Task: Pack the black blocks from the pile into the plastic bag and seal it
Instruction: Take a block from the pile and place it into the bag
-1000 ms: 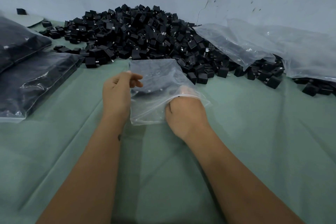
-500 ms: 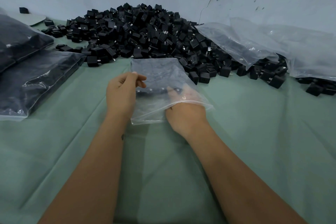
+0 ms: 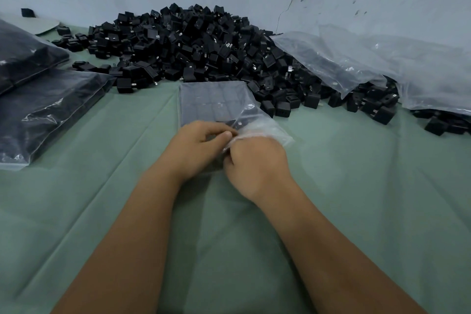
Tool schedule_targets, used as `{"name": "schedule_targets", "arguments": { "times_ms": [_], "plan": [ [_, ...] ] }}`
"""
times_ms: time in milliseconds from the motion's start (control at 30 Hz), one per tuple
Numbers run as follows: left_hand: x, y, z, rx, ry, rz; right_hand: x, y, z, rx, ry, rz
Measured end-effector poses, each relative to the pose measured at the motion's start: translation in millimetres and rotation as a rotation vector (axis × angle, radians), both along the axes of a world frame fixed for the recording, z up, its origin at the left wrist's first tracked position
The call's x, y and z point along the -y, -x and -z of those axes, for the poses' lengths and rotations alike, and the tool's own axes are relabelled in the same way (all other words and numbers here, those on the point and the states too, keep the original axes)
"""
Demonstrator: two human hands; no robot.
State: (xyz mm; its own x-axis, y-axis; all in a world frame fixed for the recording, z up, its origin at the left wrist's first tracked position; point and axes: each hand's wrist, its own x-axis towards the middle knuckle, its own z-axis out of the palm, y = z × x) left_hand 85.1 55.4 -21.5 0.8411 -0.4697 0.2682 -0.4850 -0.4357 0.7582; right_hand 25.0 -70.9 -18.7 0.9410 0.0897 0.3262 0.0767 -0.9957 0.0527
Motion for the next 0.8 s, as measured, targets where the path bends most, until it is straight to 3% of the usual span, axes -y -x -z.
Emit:
{"name": "schedule_targets", "arguments": {
  "times_ms": [100,133,200,300,400,467,533,800],
  "plan": [
    [-2,-3,1,0.038,-0.076,0.041,-2,8,-17,0.383,-0.038,-0.066],
    [-2,-3,1,0.073,-0.108,0.053,2,6,-24,0.556,-0.118,-0.081],
    [-1,-2,2,0.164,-0.231,0.053,18,-9,-36,0.676,-0.327,-0.003],
    [1,-3,4,0.226,-0.279,0.013,60,-46,-32,0.441,-0.7,0.167],
    [3,-4,6,0.244,-0.275,0.007,85,-67,-7,0.061,-1.159,0.136],
    [5,-5,8,0.248,-0.265,-0.004,89,-72,14,-0.033,-1.034,0.137],
    [5,-6,10,0.251,-0.265,0.0,90,-74,25,0.027,-0.901,0.116],
    [2,-5,12,0.229,-0.339,0.059,90,-74,26,0.16,-1.031,0.138]
  ]
}}
